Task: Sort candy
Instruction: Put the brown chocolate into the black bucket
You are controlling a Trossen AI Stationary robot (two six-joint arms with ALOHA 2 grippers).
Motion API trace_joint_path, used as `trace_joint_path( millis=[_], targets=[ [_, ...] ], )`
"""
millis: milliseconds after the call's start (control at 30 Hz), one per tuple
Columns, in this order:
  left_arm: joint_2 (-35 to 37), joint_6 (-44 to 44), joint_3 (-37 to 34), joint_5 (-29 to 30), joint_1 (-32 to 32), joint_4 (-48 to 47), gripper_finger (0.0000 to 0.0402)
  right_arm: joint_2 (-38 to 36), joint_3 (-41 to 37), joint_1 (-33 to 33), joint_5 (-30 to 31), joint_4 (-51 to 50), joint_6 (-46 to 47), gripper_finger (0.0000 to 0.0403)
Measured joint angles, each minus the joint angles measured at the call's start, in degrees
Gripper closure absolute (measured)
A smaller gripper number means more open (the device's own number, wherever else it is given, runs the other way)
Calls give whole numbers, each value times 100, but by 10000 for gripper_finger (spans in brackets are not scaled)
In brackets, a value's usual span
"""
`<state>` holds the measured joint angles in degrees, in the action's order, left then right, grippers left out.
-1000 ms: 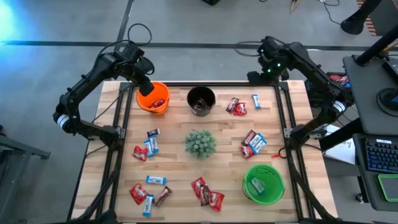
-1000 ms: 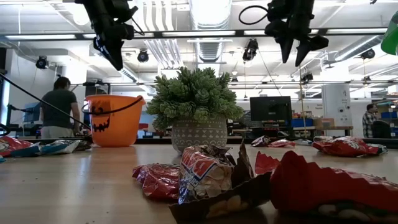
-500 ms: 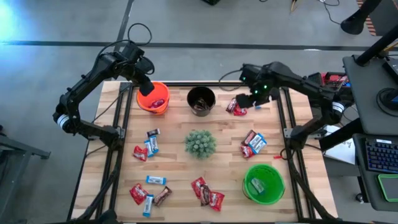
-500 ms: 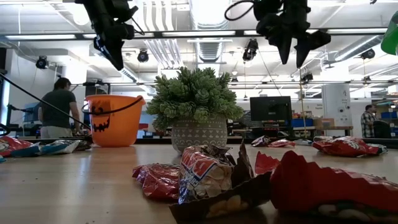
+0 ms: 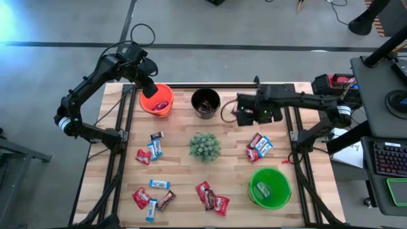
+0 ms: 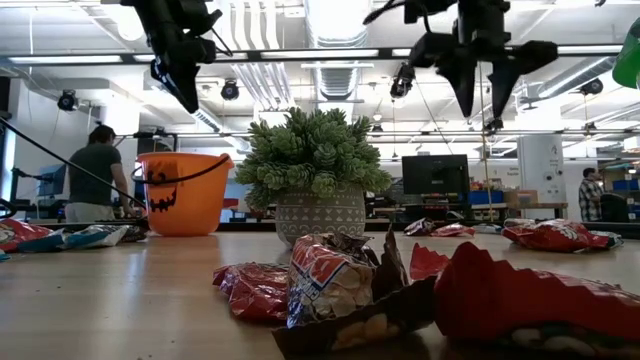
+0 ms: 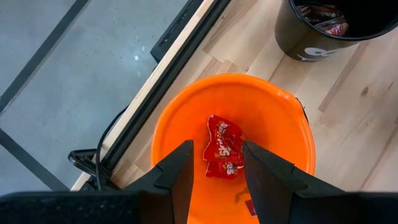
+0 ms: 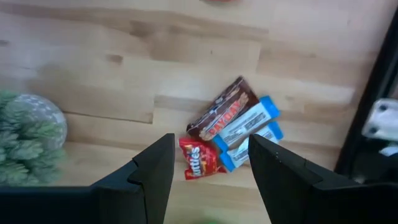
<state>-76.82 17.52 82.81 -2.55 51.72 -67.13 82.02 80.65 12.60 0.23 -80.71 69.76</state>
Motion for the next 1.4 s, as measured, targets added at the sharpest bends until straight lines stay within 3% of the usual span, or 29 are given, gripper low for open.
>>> trace_joint_path(
  millis=[633, 1100, 1400],
  targets=[
    [0, -1, 0, 0, 0, -48, 281, -26, -2000, -808, -22, 1853, 1779, 209],
    [0, -39, 0, 0, 1, -48, 281, -31, -2671, -874, -24, 2582, 2150, 209],
    [0, -108, 0, -2, 2, -48, 281, -31, -2761, -1023, 135, 2736, 3254, 209]
  ],
)
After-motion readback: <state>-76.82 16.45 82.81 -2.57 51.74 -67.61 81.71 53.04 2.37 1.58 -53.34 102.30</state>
